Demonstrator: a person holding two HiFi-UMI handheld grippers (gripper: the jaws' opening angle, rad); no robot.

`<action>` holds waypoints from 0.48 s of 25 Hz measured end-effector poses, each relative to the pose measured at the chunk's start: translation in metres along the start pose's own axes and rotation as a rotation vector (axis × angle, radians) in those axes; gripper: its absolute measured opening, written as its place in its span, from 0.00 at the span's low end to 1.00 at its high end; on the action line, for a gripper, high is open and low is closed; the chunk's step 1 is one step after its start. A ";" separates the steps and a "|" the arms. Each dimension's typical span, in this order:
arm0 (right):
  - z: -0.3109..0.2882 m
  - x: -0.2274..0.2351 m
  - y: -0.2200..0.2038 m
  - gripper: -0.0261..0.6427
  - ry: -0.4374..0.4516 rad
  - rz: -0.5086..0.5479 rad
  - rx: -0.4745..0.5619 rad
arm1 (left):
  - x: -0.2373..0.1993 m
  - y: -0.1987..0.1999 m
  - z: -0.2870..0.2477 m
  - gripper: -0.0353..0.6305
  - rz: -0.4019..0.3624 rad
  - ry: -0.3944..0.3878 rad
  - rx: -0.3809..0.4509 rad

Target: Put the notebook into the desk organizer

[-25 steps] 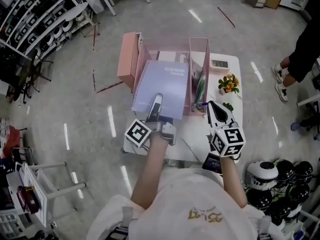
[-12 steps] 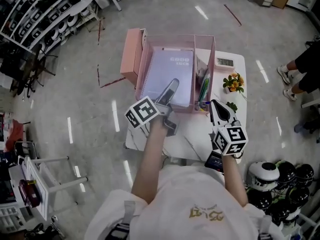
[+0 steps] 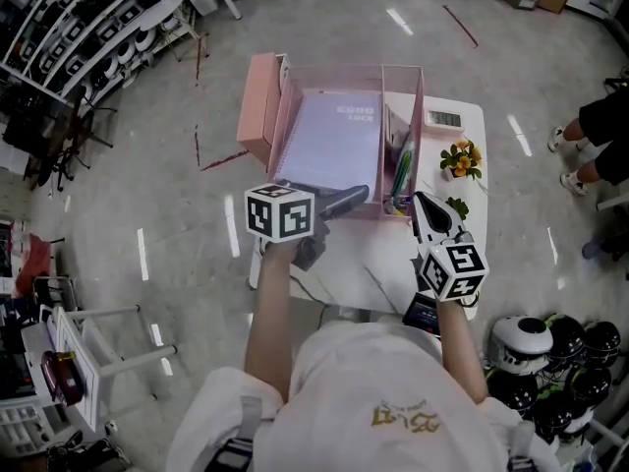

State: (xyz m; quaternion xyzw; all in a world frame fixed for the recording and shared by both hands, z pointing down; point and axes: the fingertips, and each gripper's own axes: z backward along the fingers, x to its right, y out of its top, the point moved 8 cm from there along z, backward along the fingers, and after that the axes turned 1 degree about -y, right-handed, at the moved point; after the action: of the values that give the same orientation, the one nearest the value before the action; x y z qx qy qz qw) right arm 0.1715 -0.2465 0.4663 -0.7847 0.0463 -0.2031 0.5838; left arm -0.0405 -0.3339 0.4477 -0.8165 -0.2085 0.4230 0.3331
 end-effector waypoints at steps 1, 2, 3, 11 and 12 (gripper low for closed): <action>0.000 -0.001 -0.001 0.06 0.003 -0.002 -0.001 | 0.001 0.000 0.001 0.73 -0.035 -0.009 -0.027; -0.001 -0.001 -0.001 0.06 0.005 -0.004 -0.002 | 0.001 -0.001 0.001 0.73 -0.064 -0.014 -0.049; -0.001 -0.001 -0.001 0.06 0.006 -0.006 -0.002 | 0.002 -0.001 0.001 0.73 -0.091 -0.013 -0.067; 0.002 0.001 -0.001 0.06 0.003 -0.014 0.000 | 0.000 -0.006 0.003 0.56 -0.252 0.023 -0.138; 0.002 0.001 -0.001 0.06 0.003 -0.014 0.000 | -0.001 -0.008 0.002 0.56 -0.260 0.031 -0.142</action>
State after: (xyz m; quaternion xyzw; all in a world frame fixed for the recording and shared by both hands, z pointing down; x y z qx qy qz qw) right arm 0.1730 -0.2443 0.4673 -0.7848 0.0415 -0.2083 0.5822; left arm -0.0434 -0.3281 0.4526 -0.8105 -0.3369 0.3479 0.3295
